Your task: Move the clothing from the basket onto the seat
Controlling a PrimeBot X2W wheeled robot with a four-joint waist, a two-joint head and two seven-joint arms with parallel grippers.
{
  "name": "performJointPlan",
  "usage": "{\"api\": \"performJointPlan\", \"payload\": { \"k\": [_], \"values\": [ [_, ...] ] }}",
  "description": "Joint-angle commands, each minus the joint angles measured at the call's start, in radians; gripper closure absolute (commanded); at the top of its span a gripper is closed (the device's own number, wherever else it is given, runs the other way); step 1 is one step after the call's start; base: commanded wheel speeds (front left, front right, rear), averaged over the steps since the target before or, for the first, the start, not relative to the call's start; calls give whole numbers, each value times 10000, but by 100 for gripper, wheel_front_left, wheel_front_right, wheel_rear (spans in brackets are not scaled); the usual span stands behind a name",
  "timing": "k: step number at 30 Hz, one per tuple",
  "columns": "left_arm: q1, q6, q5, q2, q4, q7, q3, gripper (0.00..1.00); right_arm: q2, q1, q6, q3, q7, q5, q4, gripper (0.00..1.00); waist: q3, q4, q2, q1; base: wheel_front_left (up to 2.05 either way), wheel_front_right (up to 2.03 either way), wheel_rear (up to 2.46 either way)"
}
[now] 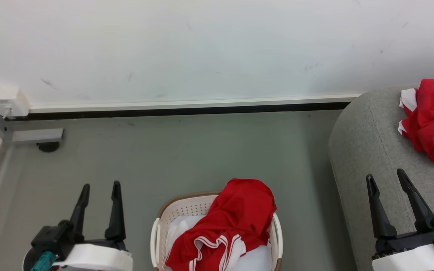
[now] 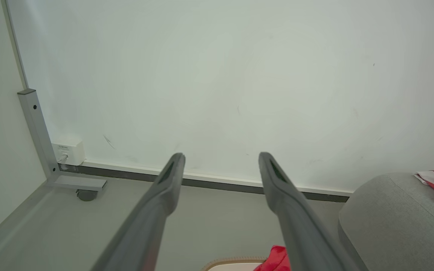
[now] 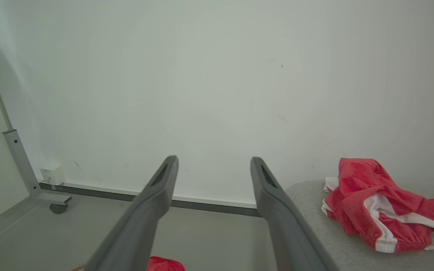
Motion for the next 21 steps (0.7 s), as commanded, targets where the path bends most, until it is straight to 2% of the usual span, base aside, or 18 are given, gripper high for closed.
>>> {"api": "performJointPlan", "payload": {
  "k": [1,13,21],
  "values": [
    [-97,-37,47,13,35,-8,-2,0,1,-75,-22,-3,2,32,38,0,-5,-13,0,0,0,0,0],
    [-211,8,-95,13,168,-8,-358,0,-136,-217,-22,5,2,78,45,0,192,-108,0,0,0,0,0],
    [-685,-253,123,16,630,-9,-776,0,-635,-581,-22,51,1,114,61,0,817,-402,0,0,0,0,0]
  ]
}}
